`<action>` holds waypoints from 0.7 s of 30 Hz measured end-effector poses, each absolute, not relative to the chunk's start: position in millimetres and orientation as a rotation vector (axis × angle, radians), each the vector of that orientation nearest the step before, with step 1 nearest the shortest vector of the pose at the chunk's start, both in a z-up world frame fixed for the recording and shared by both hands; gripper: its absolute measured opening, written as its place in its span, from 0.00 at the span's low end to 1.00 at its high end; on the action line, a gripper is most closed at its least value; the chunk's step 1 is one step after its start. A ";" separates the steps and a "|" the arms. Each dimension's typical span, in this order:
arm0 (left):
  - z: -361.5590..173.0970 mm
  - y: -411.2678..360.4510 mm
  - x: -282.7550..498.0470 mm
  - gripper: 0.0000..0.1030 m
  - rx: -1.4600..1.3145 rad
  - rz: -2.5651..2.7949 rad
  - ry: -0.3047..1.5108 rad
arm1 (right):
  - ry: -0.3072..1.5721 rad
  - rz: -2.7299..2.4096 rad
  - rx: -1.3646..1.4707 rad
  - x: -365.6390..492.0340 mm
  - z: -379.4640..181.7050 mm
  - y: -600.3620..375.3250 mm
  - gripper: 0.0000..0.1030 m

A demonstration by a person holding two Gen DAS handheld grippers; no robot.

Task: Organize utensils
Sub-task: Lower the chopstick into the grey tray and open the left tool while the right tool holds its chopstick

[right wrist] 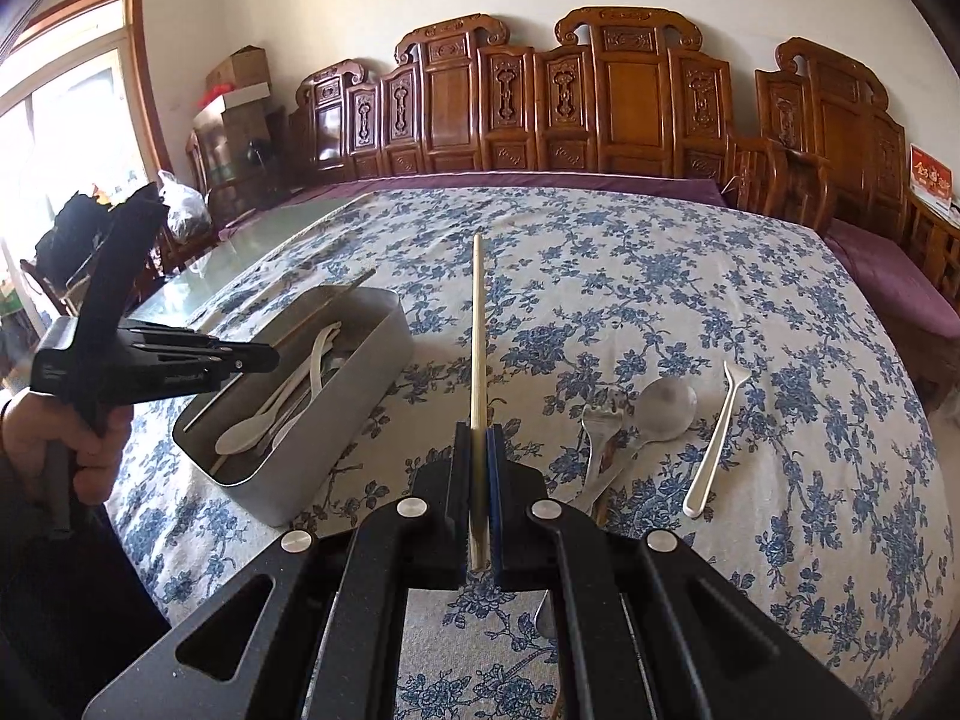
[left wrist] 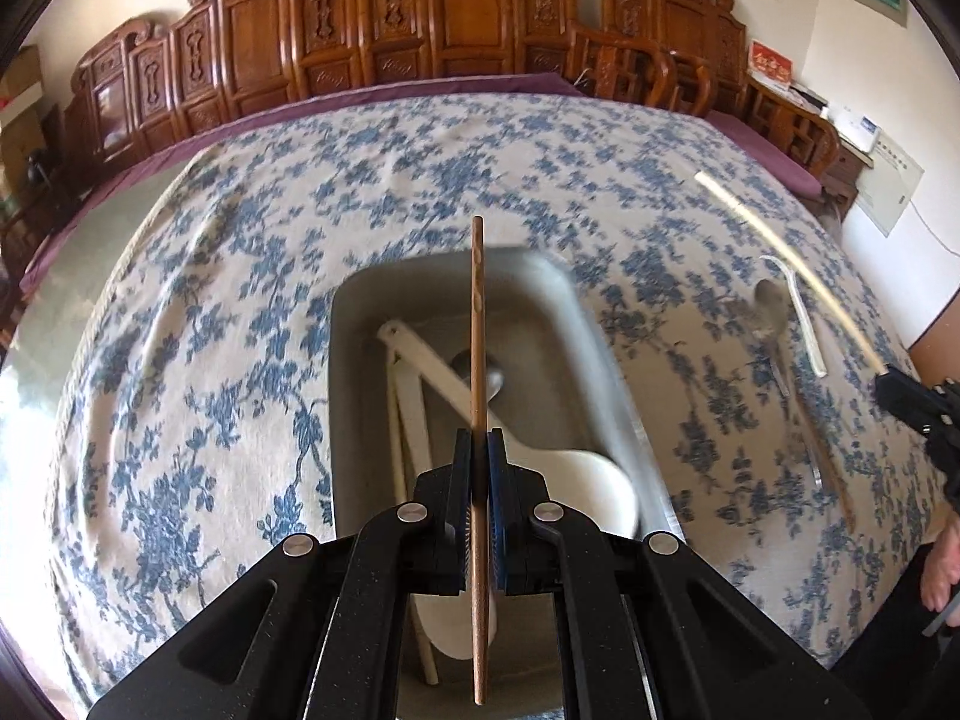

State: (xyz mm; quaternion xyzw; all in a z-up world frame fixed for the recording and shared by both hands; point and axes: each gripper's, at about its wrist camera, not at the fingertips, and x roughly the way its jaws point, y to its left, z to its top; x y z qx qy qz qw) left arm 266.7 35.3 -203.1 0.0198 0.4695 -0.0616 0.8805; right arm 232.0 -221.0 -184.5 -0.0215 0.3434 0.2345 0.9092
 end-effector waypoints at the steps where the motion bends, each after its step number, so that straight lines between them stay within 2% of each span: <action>1: -206.2 37.1 267.0 0.04 0.035 -0.124 0.986 | 0.712 0.484 -0.049 232.4 -185.9 -220.0 0.06; 11: -222.7 48.3 258.4 0.04 0.013 -0.126 1.015 | 0.733 0.493 -0.065 234.3 -192.3 -212.1 0.06; 21: -214.5 50.4 252.9 0.05 0.017 -0.129 0.987 | 0.748 0.489 -0.078 230.3 -192.0 -207.0 0.06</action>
